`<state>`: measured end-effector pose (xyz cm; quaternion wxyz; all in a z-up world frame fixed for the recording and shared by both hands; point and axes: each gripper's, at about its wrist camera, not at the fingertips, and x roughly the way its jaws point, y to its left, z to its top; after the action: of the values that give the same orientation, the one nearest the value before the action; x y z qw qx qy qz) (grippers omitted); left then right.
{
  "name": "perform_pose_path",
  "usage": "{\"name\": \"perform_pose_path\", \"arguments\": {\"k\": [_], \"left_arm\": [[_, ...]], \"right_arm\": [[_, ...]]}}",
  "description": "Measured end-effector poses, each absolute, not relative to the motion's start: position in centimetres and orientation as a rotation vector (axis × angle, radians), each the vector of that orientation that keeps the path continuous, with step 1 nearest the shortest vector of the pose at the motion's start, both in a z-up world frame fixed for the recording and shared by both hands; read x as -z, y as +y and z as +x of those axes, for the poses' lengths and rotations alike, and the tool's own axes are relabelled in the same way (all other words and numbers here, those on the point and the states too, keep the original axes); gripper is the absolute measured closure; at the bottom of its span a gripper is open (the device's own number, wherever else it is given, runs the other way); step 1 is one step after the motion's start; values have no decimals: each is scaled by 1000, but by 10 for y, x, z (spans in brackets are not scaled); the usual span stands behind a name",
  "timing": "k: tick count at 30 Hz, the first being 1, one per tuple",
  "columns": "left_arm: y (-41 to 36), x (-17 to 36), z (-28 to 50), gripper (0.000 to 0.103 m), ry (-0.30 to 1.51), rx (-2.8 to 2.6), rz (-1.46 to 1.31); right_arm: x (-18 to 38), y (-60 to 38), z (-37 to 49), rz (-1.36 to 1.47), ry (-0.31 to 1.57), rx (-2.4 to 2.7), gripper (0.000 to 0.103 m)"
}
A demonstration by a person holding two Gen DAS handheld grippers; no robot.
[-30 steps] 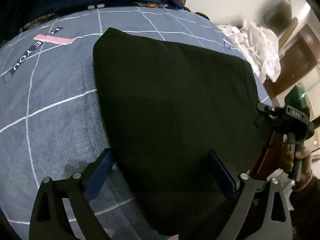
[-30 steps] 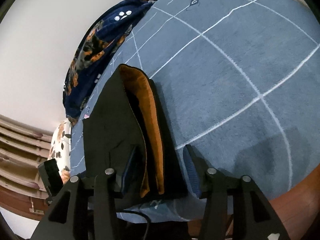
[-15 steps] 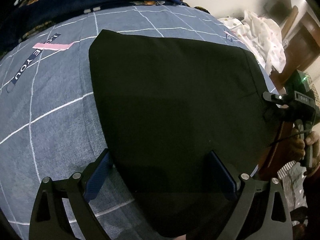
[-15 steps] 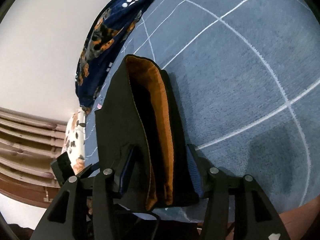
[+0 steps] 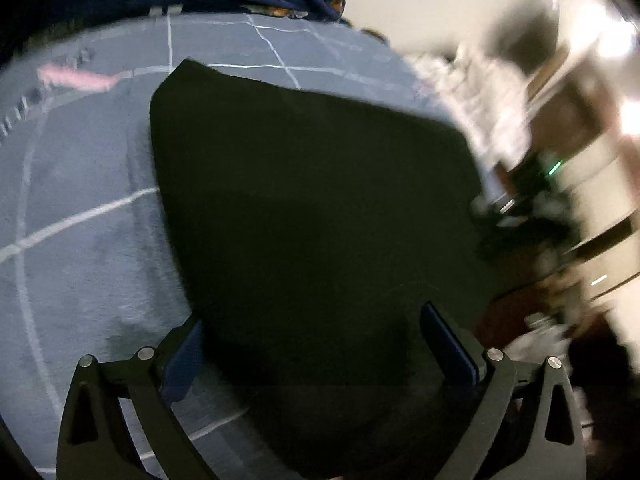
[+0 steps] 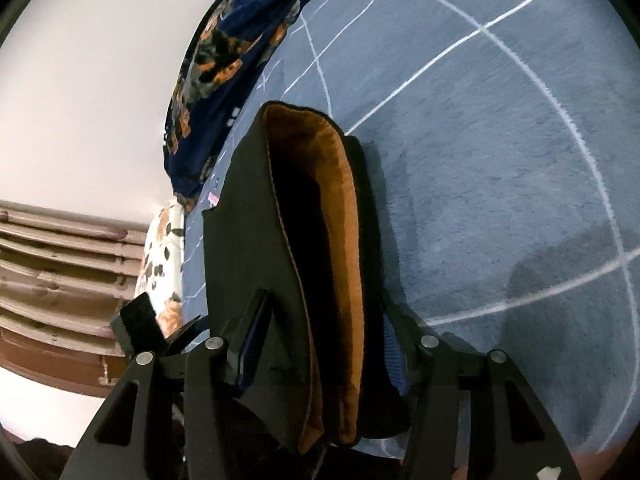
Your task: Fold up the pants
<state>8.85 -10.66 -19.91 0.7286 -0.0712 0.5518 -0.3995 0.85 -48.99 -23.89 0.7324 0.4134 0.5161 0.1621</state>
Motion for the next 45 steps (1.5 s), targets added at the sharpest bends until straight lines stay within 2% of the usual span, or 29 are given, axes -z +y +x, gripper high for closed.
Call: {"name": "perform_pose_path", "arguments": {"k": [2, 5, 8, 10, 14, 15, 16, 17, 18, 20, 23, 32, 38, 45], "left_arm": [[-92, 207, 102, 6, 1248, 955, -334], [-82, 217, 116, 19, 1290, 996, -453], [-83, 218, 121, 19, 1323, 1058, -455], [-84, 218, 120, 19, 1336, 1068, -437], [-97, 216, 125, 19, 1331, 1066, -409], [-102, 214, 124, 27, 1317, 1065, -376], [-107, 212, 119, 36, 1298, 1054, -313], [-111, 211, 117, 59, 1293, 1033, -267], [-113, 211, 117, 77, 1289, 1016, -245], [-109, 208, 113, 83, 1268, 997, -268], [-99, 196, 109, 88, 1238, 987, -296], [-27, 139, 136, 88, 1115, 890, -319], [19, 117, 183, 88, 1033, 743, -231], [53, 131, 248, 88, 963, 604, -154]], "right_arm": [[239, -485, 10, 883, 1156, -379, 66], [242, -488, 11, 888, 1164, -403, 67], [246, -492, 13, 922, 1159, -443, 59], [248, -492, 14, 957, 1140, -468, 49], [246, -483, 19, 923, 1142, -450, 49], [246, -481, 19, 911, 1146, -439, 53], [246, -479, 19, 892, 1156, -418, 67], [248, -479, 18, 900, 1160, -405, 71], [249, -480, 17, 919, 1149, -403, 73], [245, -478, 13, 946, 1122, -402, 76], [230, -470, 10, 1000, 1080, -436, 78], [178, -400, 74, 984, 1015, -594, 78], [178, -340, 154, 955, 1016, -672, 78], [194, -291, 241, 945, 1029, -697, 78]]}}
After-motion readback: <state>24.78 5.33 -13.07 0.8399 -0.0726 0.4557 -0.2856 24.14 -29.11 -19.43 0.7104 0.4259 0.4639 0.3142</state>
